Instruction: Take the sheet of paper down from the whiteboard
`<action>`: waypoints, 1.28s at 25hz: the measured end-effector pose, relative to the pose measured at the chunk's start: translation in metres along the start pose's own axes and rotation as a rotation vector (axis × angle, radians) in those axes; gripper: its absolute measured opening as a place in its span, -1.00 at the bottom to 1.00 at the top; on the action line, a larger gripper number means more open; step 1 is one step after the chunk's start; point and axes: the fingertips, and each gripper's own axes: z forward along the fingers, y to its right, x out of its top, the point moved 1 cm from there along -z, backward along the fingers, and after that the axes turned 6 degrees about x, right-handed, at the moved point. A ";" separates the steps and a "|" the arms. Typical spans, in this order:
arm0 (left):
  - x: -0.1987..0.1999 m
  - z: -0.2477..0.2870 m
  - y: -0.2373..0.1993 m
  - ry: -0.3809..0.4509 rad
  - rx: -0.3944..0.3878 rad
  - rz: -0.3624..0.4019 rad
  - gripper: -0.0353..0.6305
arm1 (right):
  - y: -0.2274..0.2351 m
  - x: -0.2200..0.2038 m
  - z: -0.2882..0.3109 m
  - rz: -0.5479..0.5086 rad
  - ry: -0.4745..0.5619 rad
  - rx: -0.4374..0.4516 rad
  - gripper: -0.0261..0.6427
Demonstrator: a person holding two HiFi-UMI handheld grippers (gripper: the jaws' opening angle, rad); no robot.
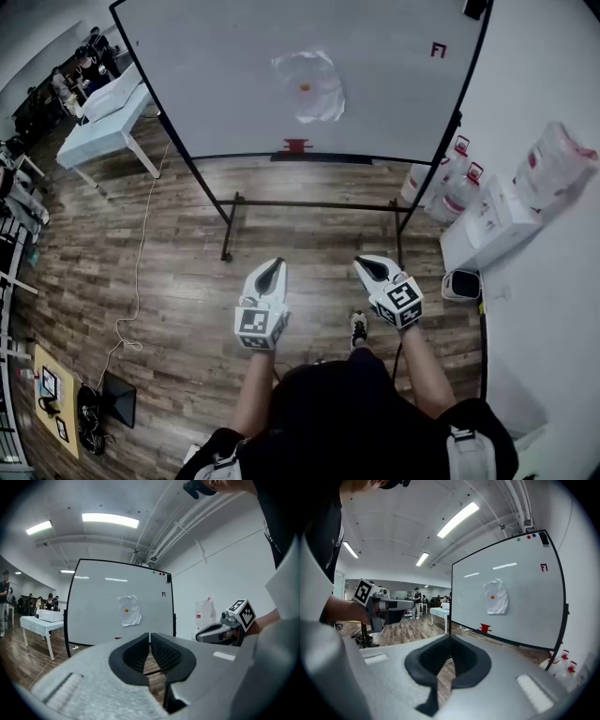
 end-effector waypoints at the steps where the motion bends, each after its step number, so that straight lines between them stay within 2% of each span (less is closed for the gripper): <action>1: -0.001 0.000 0.000 -0.005 -0.002 -0.003 -0.82 | 0.001 0.000 0.001 0.001 0.000 -0.003 -0.91; 14: -0.004 0.019 -0.004 -0.020 0.001 -0.001 -0.82 | 0.023 0.002 0.008 0.058 0.046 -0.007 -0.91; 23: 0.003 0.050 -0.003 -0.021 0.002 0.001 -0.82 | 0.057 0.006 0.015 0.107 0.079 -0.002 -0.91; 32: 0.007 0.092 0.000 -0.018 0.003 -0.002 -0.82 | 0.092 0.010 0.023 0.072 0.069 0.010 -0.91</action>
